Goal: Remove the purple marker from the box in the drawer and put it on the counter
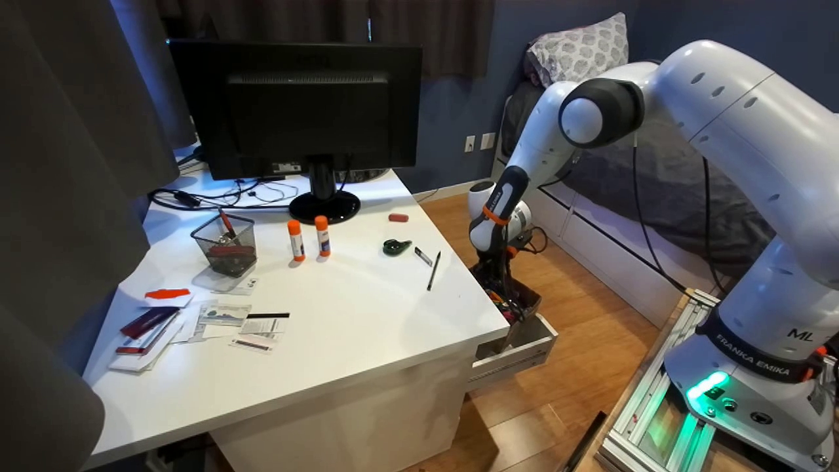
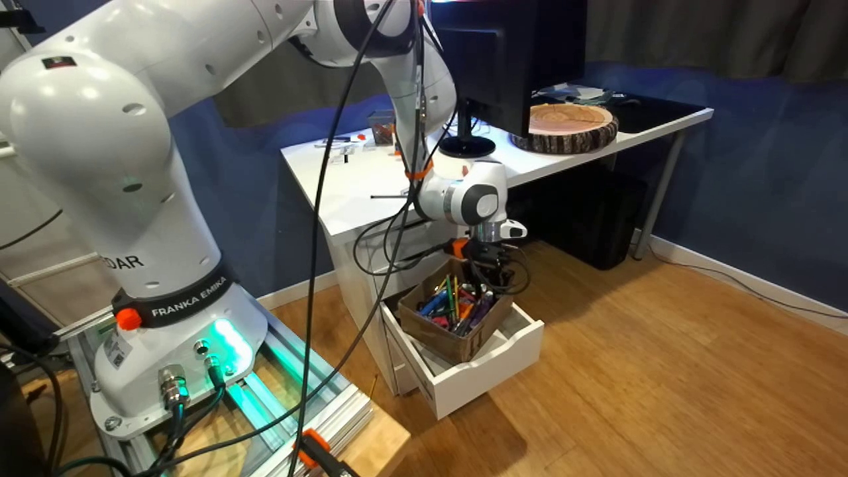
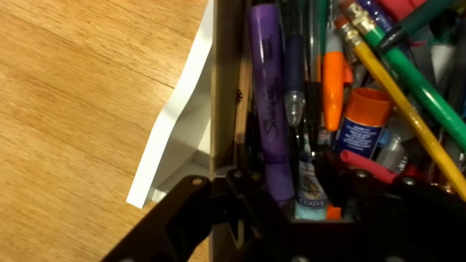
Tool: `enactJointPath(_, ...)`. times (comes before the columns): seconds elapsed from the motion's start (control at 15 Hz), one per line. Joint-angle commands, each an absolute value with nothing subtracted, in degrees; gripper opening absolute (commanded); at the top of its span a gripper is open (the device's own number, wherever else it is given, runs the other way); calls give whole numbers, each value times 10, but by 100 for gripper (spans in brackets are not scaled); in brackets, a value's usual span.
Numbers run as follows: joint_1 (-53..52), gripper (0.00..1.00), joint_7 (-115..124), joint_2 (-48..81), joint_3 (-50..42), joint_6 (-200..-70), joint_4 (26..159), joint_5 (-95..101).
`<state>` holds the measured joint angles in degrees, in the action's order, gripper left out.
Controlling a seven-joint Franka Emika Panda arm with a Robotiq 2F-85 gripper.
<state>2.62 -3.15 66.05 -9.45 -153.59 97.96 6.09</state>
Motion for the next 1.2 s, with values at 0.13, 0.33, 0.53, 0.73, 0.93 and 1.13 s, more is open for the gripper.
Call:
enactJointPath(0.13,9,27,-8,684,-108,-1534,952,72)
enactJointPath(0.33,6,18,-8,685,-109,-1534,951,72)
enactJointPath(0.53,6,5,-9,673,-108,-1537,962,72)
enactJointPath(0.73,10,5,-15,649,-103,-1553,985,72)
enactJointPath(0.93,8,5,-17,617,-104,-1581,1015,73)
enactJointPath(1.13,14,5,-28,579,-96,-1600,1050,72)
